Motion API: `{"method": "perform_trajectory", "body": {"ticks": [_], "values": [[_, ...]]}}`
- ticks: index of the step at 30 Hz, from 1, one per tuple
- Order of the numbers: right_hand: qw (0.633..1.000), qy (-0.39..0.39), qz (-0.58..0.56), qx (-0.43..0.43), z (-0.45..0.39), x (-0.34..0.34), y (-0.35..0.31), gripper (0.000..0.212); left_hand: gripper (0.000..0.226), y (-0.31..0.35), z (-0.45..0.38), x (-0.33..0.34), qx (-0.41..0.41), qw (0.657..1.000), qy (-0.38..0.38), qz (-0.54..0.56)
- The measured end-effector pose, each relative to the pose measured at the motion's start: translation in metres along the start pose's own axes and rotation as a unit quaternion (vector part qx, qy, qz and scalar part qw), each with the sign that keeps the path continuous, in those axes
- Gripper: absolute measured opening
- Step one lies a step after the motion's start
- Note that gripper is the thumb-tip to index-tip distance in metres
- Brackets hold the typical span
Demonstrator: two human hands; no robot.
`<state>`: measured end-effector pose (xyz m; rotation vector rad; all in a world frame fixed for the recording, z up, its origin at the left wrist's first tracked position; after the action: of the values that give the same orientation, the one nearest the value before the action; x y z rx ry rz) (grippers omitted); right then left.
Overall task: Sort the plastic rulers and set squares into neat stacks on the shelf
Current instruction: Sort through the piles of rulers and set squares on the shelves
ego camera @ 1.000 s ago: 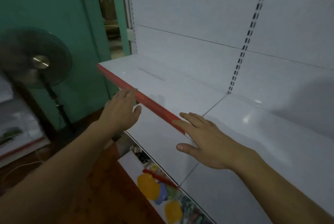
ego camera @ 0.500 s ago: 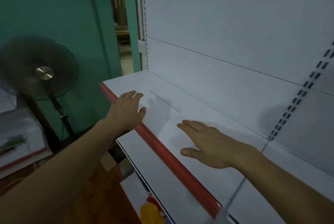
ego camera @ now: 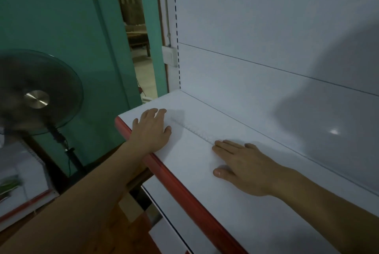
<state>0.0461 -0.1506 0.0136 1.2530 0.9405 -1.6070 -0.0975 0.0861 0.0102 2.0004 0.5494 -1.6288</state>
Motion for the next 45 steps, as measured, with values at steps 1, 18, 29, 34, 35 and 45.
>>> {"method": "perform_trajectory", "body": {"ticks": [1, 18, 29, 34, 35, 45], "values": [[1.0, 0.002, 0.001, 0.0, -0.015, -0.003, -0.009, 0.087, 0.059, -0.015, -0.014, 0.001, 0.002, 1.0, 0.006, -0.002], [0.975, 0.113, -0.179, 0.073, -0.19, -0.041, -0.07, 0.044, 0.033, -0.177, -0.173, 0.018, 0.044, 0.951, 0.03, 0.305], [0.872, 0.277, -0.271, 0.298, -0.068, -0.046, -0.013, 0.04, 0.016, -0.049, -0.189, -0.022, 0.064, 0.74, 0.017, 0.67], [0.819, 0.317, -0.283, 0.385, 0.025, -0.031, -0.01, 0.06, 0.017, 0.057, -0.142, -0.037, 0.172, 0.697, -0.056, 0.694], [0.812, 0.322, -0.28, 0.398, 0.045, -0.027, -0.011, 0.06, 0.017, 0.079, -0.129, -0.04, 0.188, 0.688, -0.066, 0.698], [0.694, 0.415, -0.231, 0.541, 0.302, 0.034, -0.03, 0.038, 0.016, 0.29, 0.057, -0.054, 0.324, 0.612, -0.174, 0.7]]}}
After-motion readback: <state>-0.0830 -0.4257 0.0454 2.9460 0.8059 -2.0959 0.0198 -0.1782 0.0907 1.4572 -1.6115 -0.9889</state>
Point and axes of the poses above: each hand's wrist, its own z-axis away from the middle knuckle, its own x-axis out of the palm, y = z × x, the point moved 3 cm from there along -z, towards the middle knuckle, and after that the axes turned 10 degrees about x, right-handed, at the moved point
